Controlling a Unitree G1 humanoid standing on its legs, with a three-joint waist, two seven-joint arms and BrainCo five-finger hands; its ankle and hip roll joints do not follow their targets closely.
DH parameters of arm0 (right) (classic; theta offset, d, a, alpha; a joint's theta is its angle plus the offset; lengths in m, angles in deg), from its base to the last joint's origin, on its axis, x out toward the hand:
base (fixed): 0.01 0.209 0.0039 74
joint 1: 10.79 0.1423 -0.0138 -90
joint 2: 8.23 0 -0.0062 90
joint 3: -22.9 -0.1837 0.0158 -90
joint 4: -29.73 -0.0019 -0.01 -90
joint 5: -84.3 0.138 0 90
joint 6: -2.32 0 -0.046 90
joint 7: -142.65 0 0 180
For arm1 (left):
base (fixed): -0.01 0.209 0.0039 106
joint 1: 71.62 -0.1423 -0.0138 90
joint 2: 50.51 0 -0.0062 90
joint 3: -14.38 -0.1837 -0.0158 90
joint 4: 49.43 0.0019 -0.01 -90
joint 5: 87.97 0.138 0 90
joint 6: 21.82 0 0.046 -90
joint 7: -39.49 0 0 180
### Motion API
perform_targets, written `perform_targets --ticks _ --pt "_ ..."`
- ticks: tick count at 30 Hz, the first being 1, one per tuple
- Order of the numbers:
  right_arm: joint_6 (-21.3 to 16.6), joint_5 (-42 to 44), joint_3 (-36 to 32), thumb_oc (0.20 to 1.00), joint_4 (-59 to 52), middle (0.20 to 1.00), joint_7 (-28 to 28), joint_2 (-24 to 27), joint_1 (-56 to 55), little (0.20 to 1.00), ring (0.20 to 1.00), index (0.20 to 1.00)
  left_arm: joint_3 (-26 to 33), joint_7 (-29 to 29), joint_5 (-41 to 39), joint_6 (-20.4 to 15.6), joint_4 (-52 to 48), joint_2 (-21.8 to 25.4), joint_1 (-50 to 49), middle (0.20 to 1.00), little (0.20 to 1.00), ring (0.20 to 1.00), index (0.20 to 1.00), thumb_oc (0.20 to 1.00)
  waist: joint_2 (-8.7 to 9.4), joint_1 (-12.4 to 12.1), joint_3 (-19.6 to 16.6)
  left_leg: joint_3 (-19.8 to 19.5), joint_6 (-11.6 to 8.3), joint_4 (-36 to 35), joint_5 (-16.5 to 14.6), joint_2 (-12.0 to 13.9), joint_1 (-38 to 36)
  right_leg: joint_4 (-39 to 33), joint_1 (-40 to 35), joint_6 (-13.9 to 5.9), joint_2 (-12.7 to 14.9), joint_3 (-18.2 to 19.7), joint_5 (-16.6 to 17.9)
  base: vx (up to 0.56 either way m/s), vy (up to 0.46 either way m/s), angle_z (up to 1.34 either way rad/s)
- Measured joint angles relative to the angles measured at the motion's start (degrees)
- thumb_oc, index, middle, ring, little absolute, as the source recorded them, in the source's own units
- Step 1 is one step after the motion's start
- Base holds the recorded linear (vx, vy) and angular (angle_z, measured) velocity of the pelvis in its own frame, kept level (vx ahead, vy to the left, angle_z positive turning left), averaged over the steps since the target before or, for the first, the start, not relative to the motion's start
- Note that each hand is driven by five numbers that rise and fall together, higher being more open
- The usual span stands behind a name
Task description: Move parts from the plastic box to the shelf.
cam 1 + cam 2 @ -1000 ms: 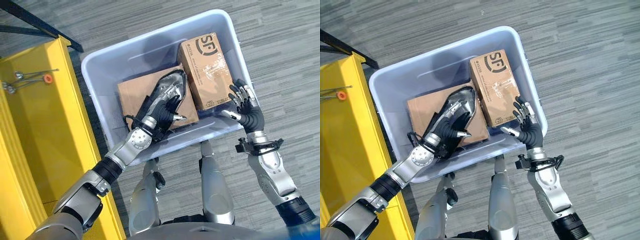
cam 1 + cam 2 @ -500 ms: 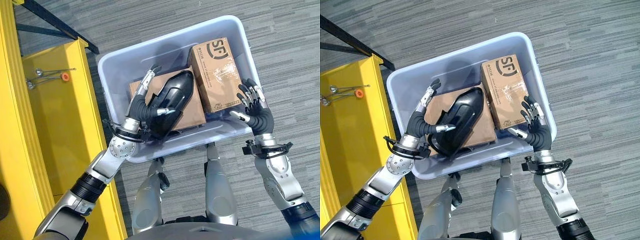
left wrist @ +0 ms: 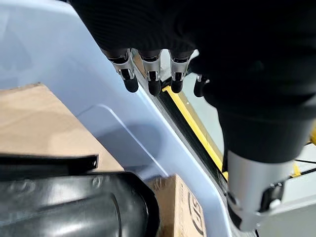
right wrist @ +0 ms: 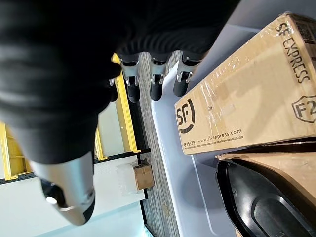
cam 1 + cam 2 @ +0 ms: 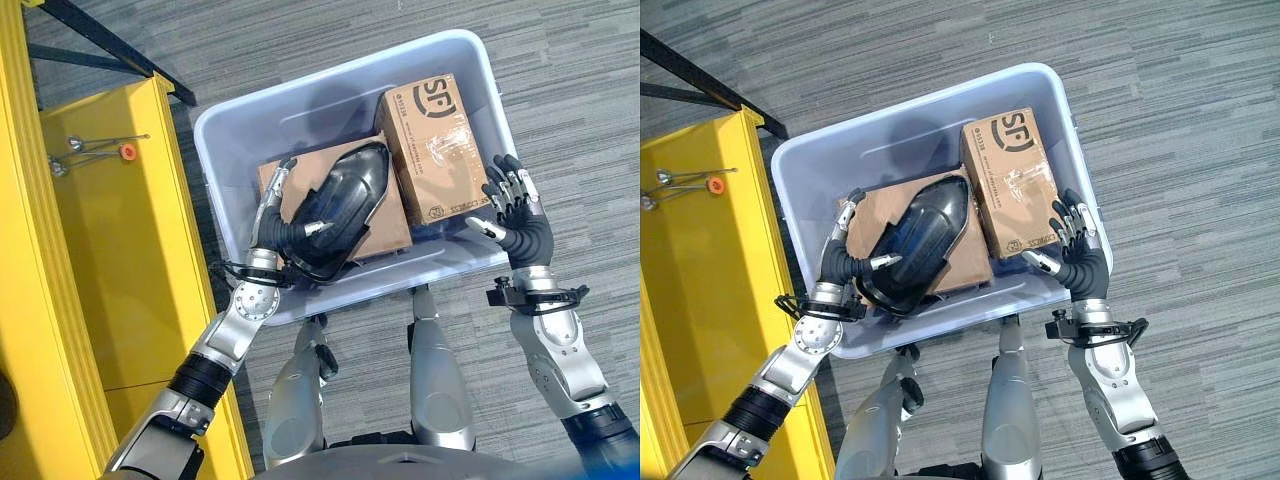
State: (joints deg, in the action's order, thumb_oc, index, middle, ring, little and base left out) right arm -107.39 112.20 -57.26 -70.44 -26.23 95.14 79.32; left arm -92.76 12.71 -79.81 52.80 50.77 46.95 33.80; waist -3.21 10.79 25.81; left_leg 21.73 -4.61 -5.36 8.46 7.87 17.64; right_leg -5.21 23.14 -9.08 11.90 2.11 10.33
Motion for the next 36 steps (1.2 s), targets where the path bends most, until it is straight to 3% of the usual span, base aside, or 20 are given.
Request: perform_targets --ticks 10,36 --pt "0.01 0.02 0.09 1.0 0.07 1.0 0.35 0.01 0.06 1.0 1.0 1.0 4.16 -5.09 0.56 2.75 5.27 0.26 1.09 1.0 1.0 1.0 1.0 1.0 1.29 1.02 0.4 1.26 0.01 0.0 0.02 0.05 1.0 0.0 1.85 -0.06 -0.18 1.06 0.29 -0.01 0.006 -0.04" --pt "0.0 0.04 2.14 1.0 0.12 1.0 0.38 0.04 0.23 1.0 1.0 1.0 1.31 -6.14 2.63 5.2 18.26 -0.72 3.96 1.0 1.0 1.0 1.0 1.0 2.1 1.56 1.91 2.38 -0.28 -0.01 -0.12 0.29 2.75 -0.01 4.47 0.05 -0.95 2.24 0.48 0.01 0.004 -0.02"
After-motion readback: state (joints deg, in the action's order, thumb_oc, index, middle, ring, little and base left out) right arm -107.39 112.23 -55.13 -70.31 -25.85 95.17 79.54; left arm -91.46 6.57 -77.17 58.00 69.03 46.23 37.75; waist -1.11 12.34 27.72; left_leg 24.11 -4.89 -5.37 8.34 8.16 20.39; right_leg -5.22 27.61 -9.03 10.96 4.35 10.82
